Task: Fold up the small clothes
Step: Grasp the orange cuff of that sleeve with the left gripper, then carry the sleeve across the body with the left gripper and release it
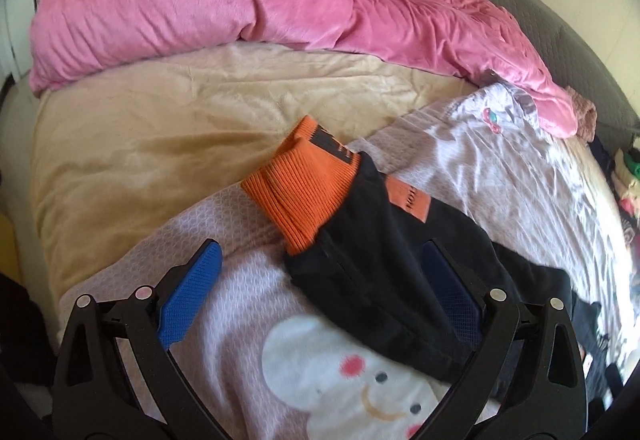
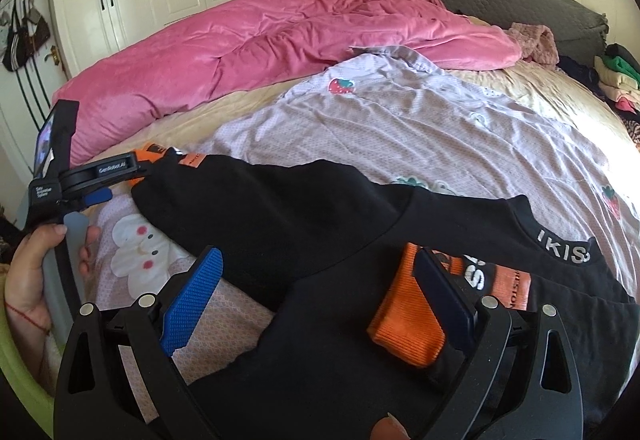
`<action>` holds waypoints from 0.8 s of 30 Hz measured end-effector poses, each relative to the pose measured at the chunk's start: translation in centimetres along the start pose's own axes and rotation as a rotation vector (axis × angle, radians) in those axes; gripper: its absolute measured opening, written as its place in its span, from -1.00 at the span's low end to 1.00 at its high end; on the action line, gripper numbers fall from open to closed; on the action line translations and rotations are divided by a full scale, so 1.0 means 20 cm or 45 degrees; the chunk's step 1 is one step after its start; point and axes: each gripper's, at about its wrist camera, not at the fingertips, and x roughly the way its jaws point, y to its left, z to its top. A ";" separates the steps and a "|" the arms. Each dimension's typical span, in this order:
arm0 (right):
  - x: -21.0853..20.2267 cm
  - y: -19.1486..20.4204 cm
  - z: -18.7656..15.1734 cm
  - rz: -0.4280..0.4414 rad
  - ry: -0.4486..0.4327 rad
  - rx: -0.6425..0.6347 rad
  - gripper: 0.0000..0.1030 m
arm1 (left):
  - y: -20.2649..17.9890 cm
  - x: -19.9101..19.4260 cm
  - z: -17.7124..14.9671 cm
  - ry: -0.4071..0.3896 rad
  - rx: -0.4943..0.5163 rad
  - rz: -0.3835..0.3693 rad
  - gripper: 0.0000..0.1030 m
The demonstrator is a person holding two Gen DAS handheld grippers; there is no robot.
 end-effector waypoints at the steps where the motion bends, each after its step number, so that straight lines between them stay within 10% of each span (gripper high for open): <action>1: 0.01 0.01 0.00 0.003 0.001 0.000 0.86 | 0.01 0.01 0.01 -0.001 -0.017 -0.009 0.81; 11: 0.02 -0.04 -0.02 0.006 0.009 0.067 0.86 | -0.01 0.14 0.07 0.007 -0.018 -0.098 0.06; 16: 0.01 -0.09 -0.05 -0.006 0.010 0.099 0.86 | -0.04 0.11 0.08 -0.018 0.016 -0.135 -0.96; 24: -0.05 -0.20 -0.12 -0.016 0.002 0.171 0.86 | -0.12 -0.14 0.06 -0.154 0.090 -0.327 -0.96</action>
